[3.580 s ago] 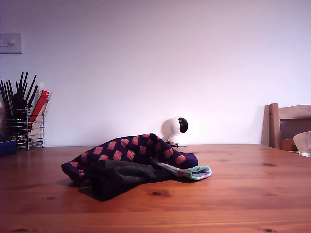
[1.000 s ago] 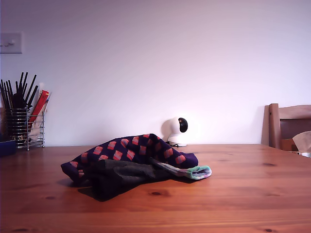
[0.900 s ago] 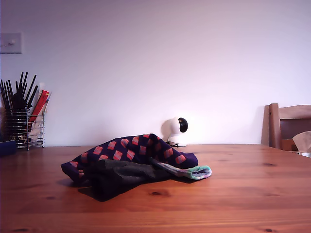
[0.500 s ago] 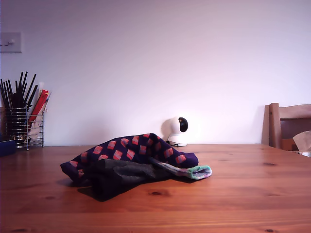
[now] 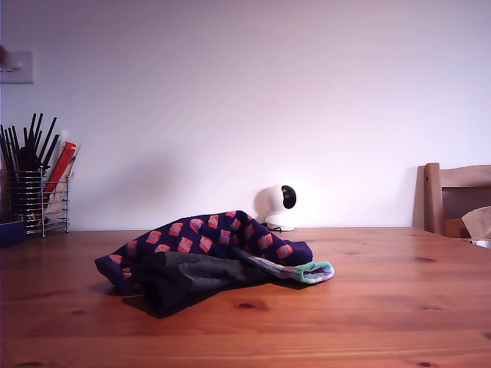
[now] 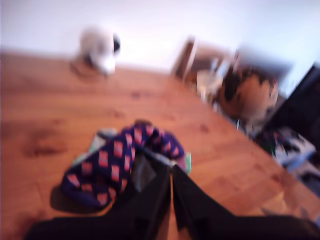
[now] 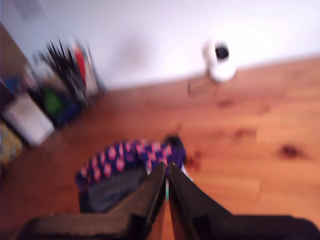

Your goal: Fold the socks in front of you. After folding them, place them to the left side.

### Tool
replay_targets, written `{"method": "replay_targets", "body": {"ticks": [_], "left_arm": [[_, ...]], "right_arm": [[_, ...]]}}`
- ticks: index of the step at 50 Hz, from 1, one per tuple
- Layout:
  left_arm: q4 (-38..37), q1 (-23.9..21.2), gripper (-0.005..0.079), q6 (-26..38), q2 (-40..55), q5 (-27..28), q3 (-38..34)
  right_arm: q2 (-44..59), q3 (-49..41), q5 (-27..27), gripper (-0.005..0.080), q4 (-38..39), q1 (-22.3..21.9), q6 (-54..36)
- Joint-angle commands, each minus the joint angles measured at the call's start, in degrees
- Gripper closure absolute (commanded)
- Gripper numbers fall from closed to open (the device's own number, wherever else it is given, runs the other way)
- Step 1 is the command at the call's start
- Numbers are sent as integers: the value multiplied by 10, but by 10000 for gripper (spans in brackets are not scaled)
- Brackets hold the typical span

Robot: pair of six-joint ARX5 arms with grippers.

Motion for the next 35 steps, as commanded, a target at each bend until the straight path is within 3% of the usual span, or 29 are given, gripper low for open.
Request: {"method": "replay_targets", "body": {"ticks": [1, 11, 28, 32, 35], "left_arm": [[3, -6, 761, 9, 48, 0, 21], [0, -15, 761, 9, 184, 2, 72], [1, -47, 761, 42, 329, -8, 130], [1, -57, 745, 53, 365, -13, 143], [2, -64, 697, 61, 391, -24, 153]], "right_arm": [[50, 27, -7, 764, -6, 15, -13], [214, 111, -10, 764, -20, 64, -26], [445, 219, -10, 758, -22, 125, -46], [495, 243, -10, 671, -22, 137, -48], [528, 263, -10, 559, -22, 144, -48]]}}
